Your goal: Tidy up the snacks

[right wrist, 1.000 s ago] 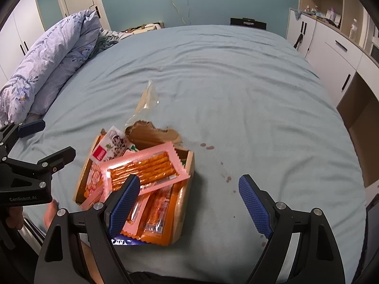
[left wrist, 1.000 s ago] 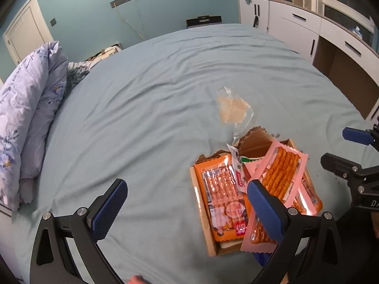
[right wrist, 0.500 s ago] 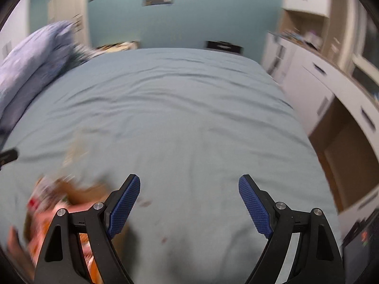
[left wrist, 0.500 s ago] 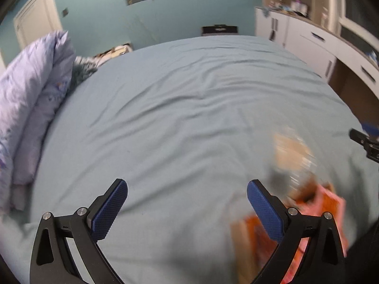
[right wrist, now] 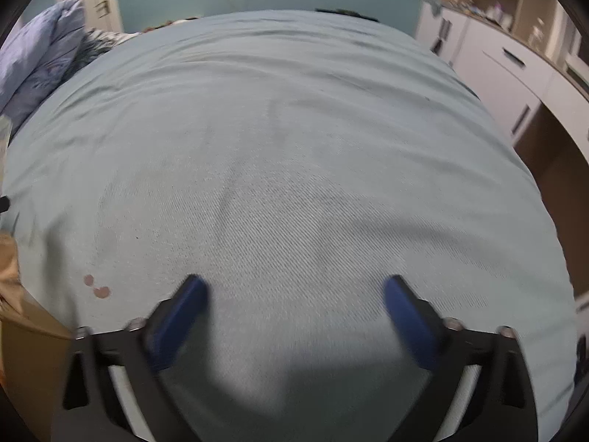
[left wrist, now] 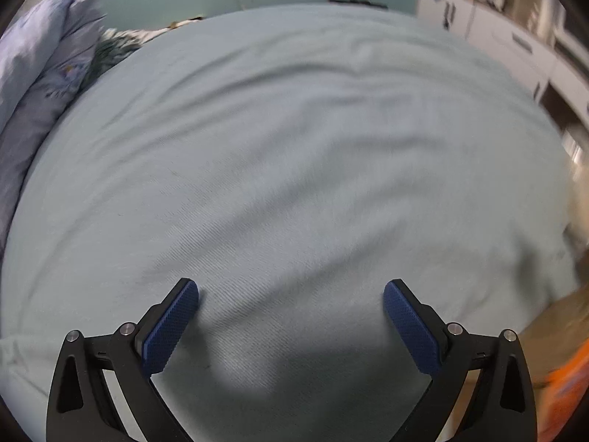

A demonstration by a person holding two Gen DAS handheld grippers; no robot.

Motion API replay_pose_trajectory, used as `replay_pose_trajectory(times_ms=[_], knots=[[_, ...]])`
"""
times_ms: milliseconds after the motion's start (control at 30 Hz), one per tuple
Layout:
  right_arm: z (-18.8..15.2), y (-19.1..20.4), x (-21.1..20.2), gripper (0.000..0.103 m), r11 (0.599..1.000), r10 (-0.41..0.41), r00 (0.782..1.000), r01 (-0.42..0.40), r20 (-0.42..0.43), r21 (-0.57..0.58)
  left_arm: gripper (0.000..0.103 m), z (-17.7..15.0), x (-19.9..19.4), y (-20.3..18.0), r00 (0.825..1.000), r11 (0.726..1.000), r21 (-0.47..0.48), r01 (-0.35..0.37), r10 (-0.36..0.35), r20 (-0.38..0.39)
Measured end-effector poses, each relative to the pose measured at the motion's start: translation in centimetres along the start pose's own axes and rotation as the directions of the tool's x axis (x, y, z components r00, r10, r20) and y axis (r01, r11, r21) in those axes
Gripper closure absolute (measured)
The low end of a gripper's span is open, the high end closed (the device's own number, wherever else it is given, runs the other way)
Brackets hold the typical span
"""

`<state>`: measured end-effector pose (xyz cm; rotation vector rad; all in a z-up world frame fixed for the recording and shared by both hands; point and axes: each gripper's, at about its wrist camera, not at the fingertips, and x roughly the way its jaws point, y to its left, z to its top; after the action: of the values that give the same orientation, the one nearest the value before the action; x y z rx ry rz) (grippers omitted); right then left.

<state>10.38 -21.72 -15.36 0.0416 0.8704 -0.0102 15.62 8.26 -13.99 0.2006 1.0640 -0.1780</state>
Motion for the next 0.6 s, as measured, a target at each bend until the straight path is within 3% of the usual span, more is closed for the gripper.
replay_pose_trajectory(times_ms=[100, 300, 600], knots=[[-1.3, -0.1, -0.7, 0.0, 0.999, -0.019, 0.997, 0.021, 0.078, -0.024, 0.0, -1.0, -0.3, 0.3, 0.998, 1.0, 0.0, 0.023, -0.023, 0.054], [-1.6, -0.5, -0.1, 0.0, 1.0, -0.01, 0.997, 0.012, 0.074, -0.018, 0.0, -2.4, -0.5, 0.8, 0.985, 0.998, 0.029, 0.058, -0.062, 0.158], [0.0, -1.3, -1.6, 0.0, 0.999, -0.02, 0.997, 0.022, 0.072, -0.027, 0.0, -1.7, -0.4, 1.0, 0.985, 0.998, 0.03, 0.052, -0.056, 0.165]])
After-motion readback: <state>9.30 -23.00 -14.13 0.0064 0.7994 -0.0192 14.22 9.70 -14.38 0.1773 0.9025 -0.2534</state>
